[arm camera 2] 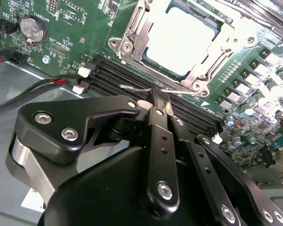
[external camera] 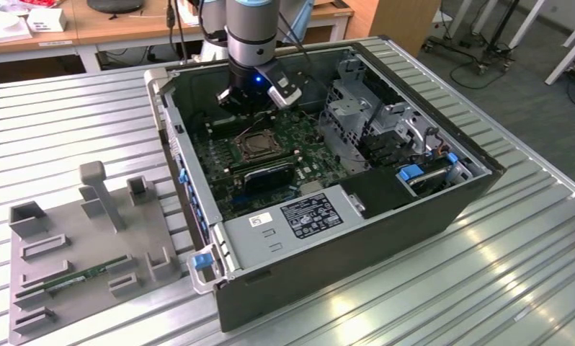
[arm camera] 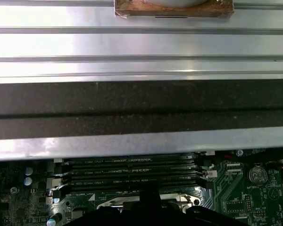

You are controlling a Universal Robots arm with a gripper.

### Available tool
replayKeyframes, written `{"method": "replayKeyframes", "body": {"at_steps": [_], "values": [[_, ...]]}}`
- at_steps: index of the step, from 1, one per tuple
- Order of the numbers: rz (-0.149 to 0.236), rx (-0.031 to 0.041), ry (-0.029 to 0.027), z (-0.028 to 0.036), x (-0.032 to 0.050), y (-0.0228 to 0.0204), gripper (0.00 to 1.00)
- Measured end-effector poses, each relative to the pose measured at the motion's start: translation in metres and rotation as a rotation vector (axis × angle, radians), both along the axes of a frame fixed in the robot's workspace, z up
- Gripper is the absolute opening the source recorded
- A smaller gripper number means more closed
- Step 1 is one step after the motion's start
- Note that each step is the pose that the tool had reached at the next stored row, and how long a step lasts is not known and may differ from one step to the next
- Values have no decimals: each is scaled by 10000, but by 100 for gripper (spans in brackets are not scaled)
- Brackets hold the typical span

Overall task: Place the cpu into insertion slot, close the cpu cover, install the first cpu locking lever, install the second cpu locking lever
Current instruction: 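Install the second cpu locking lever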

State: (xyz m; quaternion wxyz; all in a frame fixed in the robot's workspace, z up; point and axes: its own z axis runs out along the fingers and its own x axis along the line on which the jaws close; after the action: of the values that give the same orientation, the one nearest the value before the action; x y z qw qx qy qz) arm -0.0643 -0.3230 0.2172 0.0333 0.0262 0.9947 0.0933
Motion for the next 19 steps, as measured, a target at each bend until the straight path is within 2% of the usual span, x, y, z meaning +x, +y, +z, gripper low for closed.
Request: {"method": "replayKeyframes", "body": {"at_steps": [4,19], "values": [[2,0,0,-1,1,0,11],[1,0,0,-117,42,0,11]]}}
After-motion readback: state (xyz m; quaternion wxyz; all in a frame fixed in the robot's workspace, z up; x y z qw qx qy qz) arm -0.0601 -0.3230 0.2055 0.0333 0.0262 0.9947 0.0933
